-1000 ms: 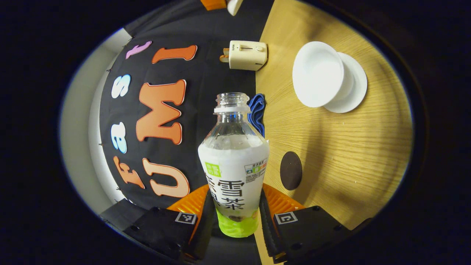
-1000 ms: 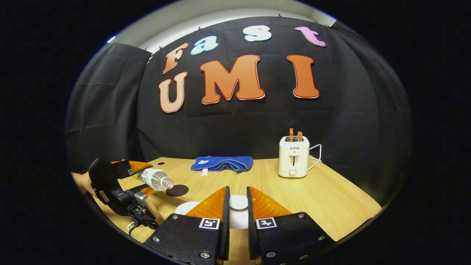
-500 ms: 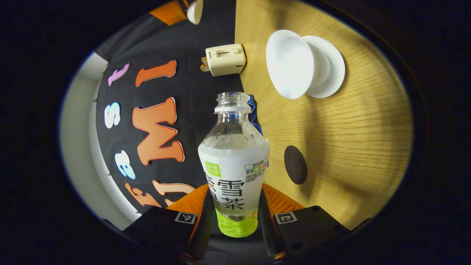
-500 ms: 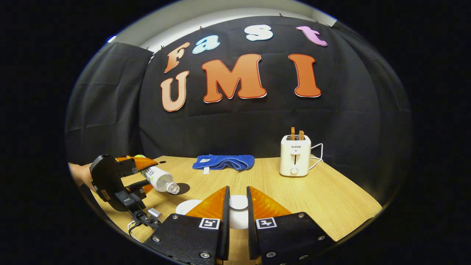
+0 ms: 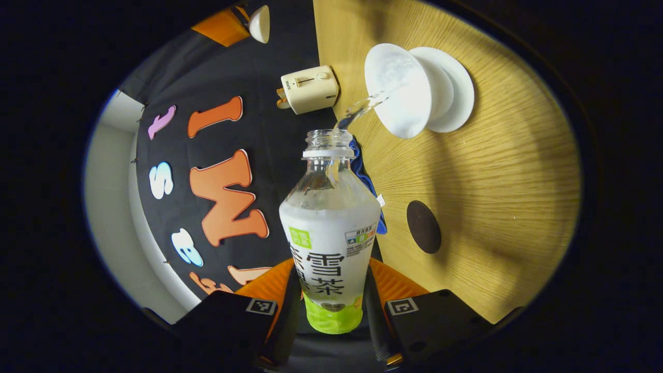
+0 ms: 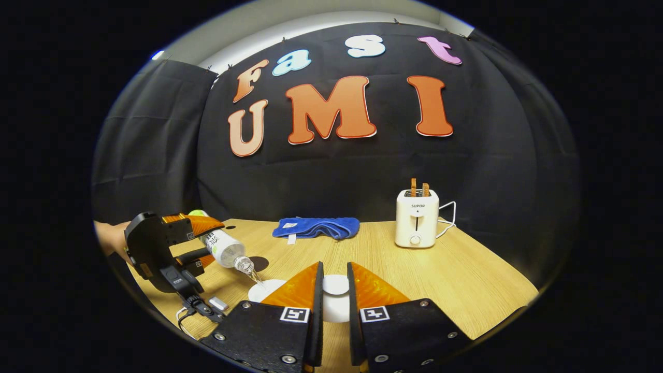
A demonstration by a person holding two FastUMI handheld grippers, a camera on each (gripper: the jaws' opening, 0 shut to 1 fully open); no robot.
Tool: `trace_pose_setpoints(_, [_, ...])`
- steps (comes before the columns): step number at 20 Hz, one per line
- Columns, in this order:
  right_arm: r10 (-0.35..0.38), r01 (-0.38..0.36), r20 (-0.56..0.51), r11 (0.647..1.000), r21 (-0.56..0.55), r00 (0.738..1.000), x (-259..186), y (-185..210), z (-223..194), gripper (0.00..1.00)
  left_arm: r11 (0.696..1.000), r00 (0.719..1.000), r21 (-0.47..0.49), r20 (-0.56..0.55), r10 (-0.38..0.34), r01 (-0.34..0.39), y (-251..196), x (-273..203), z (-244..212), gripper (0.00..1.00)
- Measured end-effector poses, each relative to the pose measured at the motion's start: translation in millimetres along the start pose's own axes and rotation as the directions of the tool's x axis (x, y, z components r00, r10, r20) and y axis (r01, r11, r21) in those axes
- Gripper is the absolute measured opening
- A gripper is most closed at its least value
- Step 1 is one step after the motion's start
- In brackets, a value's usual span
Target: Open the teacup lid with one hand, grasp the water bottle and pour water into the teacup with the other hand; after pouring, place the water bottle on the coaster and then close the teacup lid.
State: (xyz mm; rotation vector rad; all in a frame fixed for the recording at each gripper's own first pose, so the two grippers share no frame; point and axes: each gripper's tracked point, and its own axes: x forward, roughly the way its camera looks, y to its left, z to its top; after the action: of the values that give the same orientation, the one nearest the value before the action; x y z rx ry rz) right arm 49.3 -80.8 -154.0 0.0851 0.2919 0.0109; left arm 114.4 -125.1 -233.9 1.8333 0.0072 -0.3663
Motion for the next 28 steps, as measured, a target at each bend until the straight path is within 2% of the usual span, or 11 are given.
trace_pose_setpoints(14, [0.002, -0.002, 0.002, 1.000, 0.004, 1.000, -2.5, -3.3, 2.0, 0.21, 0.992, 0.999, 0.117, -0.003, 0.053, -0.052, 20.3, 2.0, -2.5, 0.63])
trace_pose_setpoints(28, [0.013, -0.013, 0.008, 1.000, -0.002, 1.000, -4.7, -2.3, 4.6, 0.21, 0.958, 0.991, 0.253, 0.015, 0.133, -0.133, 48.0, -1.5, -2.3, 0.63])
